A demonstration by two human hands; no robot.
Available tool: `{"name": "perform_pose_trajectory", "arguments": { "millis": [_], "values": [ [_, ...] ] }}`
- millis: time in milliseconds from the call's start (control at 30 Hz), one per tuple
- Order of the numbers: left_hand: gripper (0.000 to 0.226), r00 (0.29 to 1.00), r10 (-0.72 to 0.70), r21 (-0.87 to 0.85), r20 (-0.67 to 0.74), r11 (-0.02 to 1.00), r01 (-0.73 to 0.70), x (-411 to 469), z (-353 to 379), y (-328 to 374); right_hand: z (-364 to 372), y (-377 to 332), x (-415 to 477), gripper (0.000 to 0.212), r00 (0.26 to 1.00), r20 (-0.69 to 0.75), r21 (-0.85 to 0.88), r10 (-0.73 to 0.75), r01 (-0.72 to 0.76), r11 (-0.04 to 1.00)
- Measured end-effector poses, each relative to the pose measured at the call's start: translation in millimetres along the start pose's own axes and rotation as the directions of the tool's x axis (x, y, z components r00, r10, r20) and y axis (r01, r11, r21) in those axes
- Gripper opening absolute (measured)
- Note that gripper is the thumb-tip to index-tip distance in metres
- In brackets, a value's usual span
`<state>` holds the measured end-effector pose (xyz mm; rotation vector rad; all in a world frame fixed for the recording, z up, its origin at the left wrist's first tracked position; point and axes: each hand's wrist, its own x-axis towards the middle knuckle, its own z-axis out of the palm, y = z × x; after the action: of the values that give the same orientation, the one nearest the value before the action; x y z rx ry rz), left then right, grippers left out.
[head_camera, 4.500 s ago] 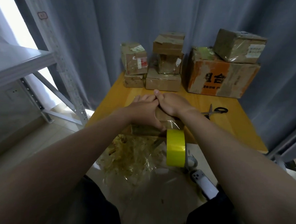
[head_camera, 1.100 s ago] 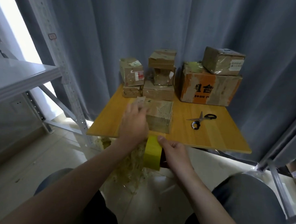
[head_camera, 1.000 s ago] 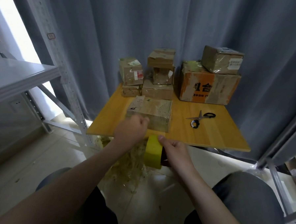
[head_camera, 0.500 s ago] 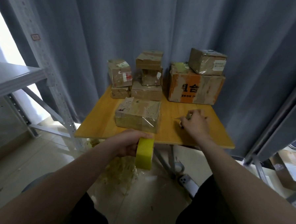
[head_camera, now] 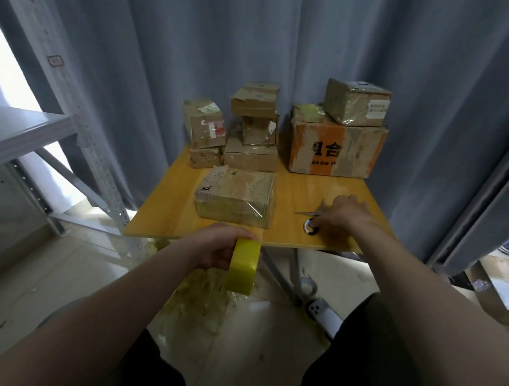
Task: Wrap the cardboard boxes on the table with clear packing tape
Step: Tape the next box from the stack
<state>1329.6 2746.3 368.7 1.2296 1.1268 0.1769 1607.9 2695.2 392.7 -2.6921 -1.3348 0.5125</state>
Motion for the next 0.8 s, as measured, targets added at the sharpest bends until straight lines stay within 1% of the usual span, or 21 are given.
{"name": "perform_pose_trajectory", "arguments": {
  "millis": [133, 167, 200, 233, 267, 300, 333, 367, 400, 433, 467, 500, 533, 600, 700, 733, 800],
  "values": [
    [0.038, 1.0, 0.014, -0.015, 0.009, 1.0, -0.014, -9, -2, 2, -4, -6, -23, 0.043, 0.999, -0.045, -0.019, -0.03, 0.029, 0.999],
    [0.037, 1.0, 0.015, -0.015, 0.009, 1.0, -0.015, -11, -3, 2, -3, -6, -25, 0.042, 0.999, -0.049, 0.012, -0.023, 0.024, 1.0],
    [0.036, 1.0, 0.015, -0.018, 0.006, 1.0, -0.015, -13, -3, 2, -3, -6, -27, 0.042, 0.999, -0.042, 0.108, -0.018, 0.023, 0.994],
    [0.036, 1.0, 0.018, -0.019, -0.003, 1.0, -0.018, -13, -4, 1, -4, -5, -29, 0.042, 0.999, -0.01, 0.283, -0.03, 0.032, 0.959],
    [0.036, 1.0, 0.02, -0.02, -0.012, 1.0, -0.02, -14, -5, 0, -5, -5, -32, 0.04, 0.996, 0.053, 0.499, -0.069, 0.034, 0.866],
    [0.036, 1.0, 0.021, -0.024, -0.014, 0.999, -0.021, -14, -6, -1, -7, -4, -36, 0.036, 0.98, 0.132, 0.687, -0.15, 0.019, 0.726],
    [0.034, 1.0, 0.019, -0.031, -0.008, 0.999, -0.019, -14, -7, -1, -8, -2, -43, 0.033, 0.939, 0.208, 0.803, -0.274, -0.004, 0.596],
    [0.031, 1.0, 0.016, -0.041, 0.004, 0.999, -0.015, -14, -7, -2, -8, 1, -47, 0.03, 0.87, 0.279, 0.849, -0.406, -0.026, 0.528],
    [0.028, 1.0, 0.011, -0.053, 0.011, 0.999, -0.011, -13, -8, -2, -8, 3, -50, 0.03, 0.78, 0.354, 0.853, -0.517, -0.042, 0.52],
    [0.026, 1.0, 0.012, -0.062, 0.011, 0.998, -0.011, -13, -9, -3, -6, 6, -50, 0.036, 0.688, 0.432, 0.824, -0.584, -0.037, 0.565],
    [0.025, 1.0, 0.016, -0.067, 0.002, 0.998, -0.016, -12, -9, -3, -4, 9, -49, 0.045, 0.617, 0.51, 0.768, -0.599, -0.012, 0.64],
    [0.024, 1.0, 0.024, -0.068, -0.006, 0.997, -0.024, -11, -10, -4, -4, 12, -49, 0.056, 0.577, 0.576, 0.699, -0.579, 0.02, 0.715],
    [0.024, 0.999, 0.033, -0.069, -0.01, 0.997, -0.033, -11, -10, -3, -5, 14, -47, 0.063, 0.561, 0.622, 0.635, -0.545, 0.045, 0.771],
    [0.022, 0.999, 0.038, -0.069, -0.01, 0.997, -0.039, -12, -10, -4, -9, 15, -49, 0.065, 0.573, 0.658, 0.556, -0.489, 0.068, 0.828],
    [0.022, 0.999, 0.035, -0.075, -0.008, 0.997, -0.035, -13, -9, -3, -13, 13, -49, 0.061, 0.6, 0.664, 0.513, -0.447, 0.07, 0.856],
    [0.022, 0.999, 0.034, -0.076, -0.013, 0.997, -0.035, -14, -9, -3, -13, 10, -48, 0.059, 0.607, 0.661, 0.51, -0.441, 0.069, 0.858],
    [0.022, 0.999, 0.031, -0.079, -0.018, 0.996, -0.033, -16, -8, -2, -11, -2, -46, 0.048, 0.63, 0.641, 0.52, -0.438, 0.064, 0.852]
  ]
}}
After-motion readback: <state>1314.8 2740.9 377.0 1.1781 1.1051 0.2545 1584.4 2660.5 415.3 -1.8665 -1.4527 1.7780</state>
